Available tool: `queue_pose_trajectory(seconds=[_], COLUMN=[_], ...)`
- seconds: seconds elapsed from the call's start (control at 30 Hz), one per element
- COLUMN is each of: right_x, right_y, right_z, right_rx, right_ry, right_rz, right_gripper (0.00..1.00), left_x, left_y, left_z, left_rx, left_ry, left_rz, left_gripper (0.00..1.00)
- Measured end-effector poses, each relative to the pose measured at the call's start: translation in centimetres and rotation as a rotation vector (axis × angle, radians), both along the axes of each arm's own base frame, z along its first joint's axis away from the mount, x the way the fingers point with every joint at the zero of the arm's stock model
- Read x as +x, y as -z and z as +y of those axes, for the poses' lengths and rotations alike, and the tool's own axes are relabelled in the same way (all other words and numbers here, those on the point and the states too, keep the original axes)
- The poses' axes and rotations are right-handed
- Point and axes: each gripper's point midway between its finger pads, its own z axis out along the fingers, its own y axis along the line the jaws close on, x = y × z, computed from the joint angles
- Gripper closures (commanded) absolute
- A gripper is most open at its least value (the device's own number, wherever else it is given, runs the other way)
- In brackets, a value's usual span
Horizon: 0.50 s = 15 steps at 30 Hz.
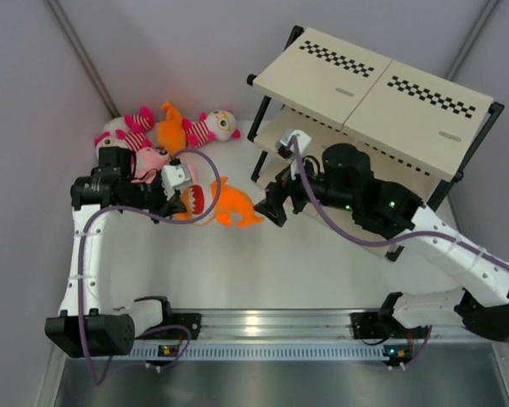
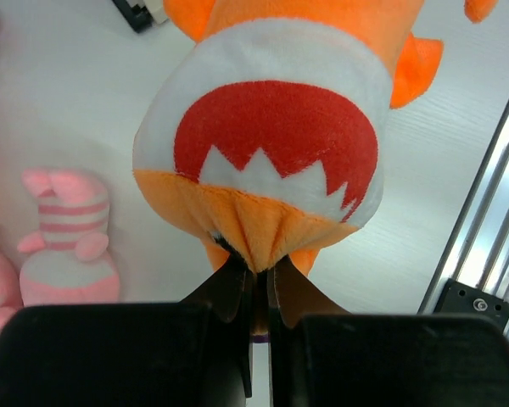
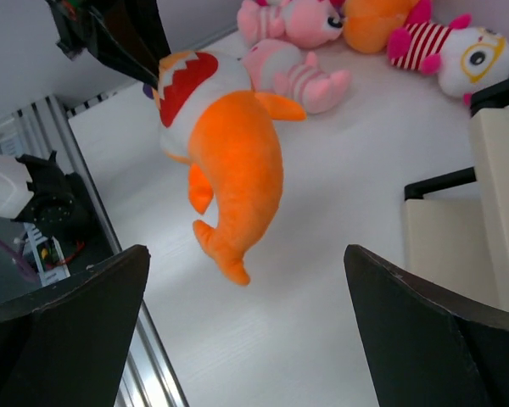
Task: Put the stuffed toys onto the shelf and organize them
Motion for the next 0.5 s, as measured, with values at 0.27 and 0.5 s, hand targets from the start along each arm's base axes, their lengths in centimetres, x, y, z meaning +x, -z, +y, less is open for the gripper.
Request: queue_pose_trajectory(seconds=[0.27,0.5], right_x=[0.8,0.5], right_y=[6.9,8.5], right_z=[4.1,6.9], right_rx=[-0.15,-0.139], right_ry=[-0.076,-0.175], right_rz=[0.13,0.173], right_gripper=[0.01,0.54], left_x=[-2.2,-2.7], left_y=[-1.0,-1.6], left_z=[-1.4,-1.9], left_rx=[0.003,-0.013], left_ry=[0.112,0.134], left_rz=[-0.064,-0.071], left_gripper=[1.0,1.0])
